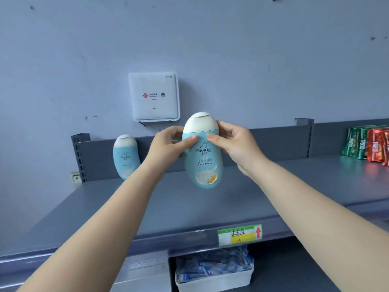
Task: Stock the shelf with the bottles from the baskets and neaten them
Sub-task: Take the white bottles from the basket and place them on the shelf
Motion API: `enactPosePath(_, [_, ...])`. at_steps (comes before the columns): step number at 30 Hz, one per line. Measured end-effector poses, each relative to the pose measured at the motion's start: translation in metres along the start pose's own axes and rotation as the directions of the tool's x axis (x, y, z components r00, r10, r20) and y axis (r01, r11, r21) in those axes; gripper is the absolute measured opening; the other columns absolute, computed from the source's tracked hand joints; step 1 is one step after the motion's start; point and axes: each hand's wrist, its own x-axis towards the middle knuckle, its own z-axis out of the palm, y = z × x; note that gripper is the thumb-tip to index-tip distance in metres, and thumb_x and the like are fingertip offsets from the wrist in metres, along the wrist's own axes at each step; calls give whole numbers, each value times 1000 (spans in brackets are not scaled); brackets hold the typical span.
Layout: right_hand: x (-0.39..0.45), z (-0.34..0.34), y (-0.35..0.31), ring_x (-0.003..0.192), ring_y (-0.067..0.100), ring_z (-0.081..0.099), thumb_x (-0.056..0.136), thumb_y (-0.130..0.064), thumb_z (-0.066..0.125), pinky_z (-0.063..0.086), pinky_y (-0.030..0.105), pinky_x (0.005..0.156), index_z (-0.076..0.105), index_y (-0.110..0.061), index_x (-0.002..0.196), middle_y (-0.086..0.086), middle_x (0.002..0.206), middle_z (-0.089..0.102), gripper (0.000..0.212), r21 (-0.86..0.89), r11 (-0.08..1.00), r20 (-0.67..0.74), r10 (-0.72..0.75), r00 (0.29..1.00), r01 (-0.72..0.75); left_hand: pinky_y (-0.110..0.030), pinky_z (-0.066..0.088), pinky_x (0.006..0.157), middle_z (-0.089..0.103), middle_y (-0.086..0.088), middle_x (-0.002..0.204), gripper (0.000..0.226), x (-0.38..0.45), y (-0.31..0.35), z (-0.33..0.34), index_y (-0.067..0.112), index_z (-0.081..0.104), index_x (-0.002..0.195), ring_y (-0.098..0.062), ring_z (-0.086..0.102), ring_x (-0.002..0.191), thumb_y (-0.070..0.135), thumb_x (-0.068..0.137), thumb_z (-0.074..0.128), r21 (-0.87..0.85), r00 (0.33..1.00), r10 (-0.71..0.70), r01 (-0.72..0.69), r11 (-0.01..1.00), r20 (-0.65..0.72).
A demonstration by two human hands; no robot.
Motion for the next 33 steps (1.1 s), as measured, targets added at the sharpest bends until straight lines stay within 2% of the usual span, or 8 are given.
enactPosePath(2, [12,26,7,97,11,66,85,-7,66,53,22,80,64,-19,114,0,106,70,32,7,1000,45,-5,999,5,-29,54,72,68,-2,94,20,4,-14,-27,18,65,98,-18,65,82,28,81,71,22,999,-5,6,1000,-34])
enactPosePath(4, [24,53,14,95,9,67,84,-9,67,52,22,79,65,-23,113,-3,103,71,32,13,1000,74,-7,997,7,-31,54,75,68,-6,99,25,6,-25,-53,15,65,103,-21,66,86,27,82,70,43,998,-26,29,999,-65])
enactPosePath(8, [46,102,30,99,14,67,83,-11,69,52,35,90,67,-34,101,-3,102,72,29,15,1000,120,-8,993,6,-31,56,76,69,-11,100,27,11,-46,-99,11,64,107,-21,67,86,24,83,69,53,992,-71,76,996,-101])
enactPosePath(12, [65,143,49,101,16,66,83,-10,69,52,41,93,66,-29,107,-1,104,71,31,23,999,139,25,990,-29,-33,57,79,67,-4,98,21,17,-71,-136,14,65,101,-16,67,82,23,83,70,73,986,-103,114,991,-133])
enactPosePath(15, [76,168,62,100,18,66,82,-10,69,51,44,93,67,-33,101,0,102,72,29,1,999,153,47,987,-48,-31,58,76,68,-6,103,27,24,-90,-155,10,66,107,-20,67,87,23,83,70,85,980,-118,132,988,-159])
enactPosePath(18, [84,186,73,100,20,66,82,-10,69,51,45,93,66,-34,98,1,102,71,28,-13,997,151,81,985,-80,-22,57,67,68,-7,105,33,30,-106,-168,8,65,111,-19,65,87,23,82,71,110,974,-132,154,982,-185])
enactPosePath(22, [92,203,89,100,21,66,83,-9,68,51,44,93,66,-31,101,1,102,71,28,-39,992,144,122,982,-117,-36,55,77,68,-9,106,30,36,-124,-177,7,66,108,-22,64,86,22,82,71,125,970,-152,177,976,-187])
enactPosePath(33, [106,225,112,99,22,66,83,-9,67,53,41,90,67,-20,112,2,99,71,31,-128,978,81,173,982,-162,-36,52,88,66,-3,106,30,51,-155,-184,11,64,110,-23,63,100,22,83,70,117,960,-174,203,972,-219])
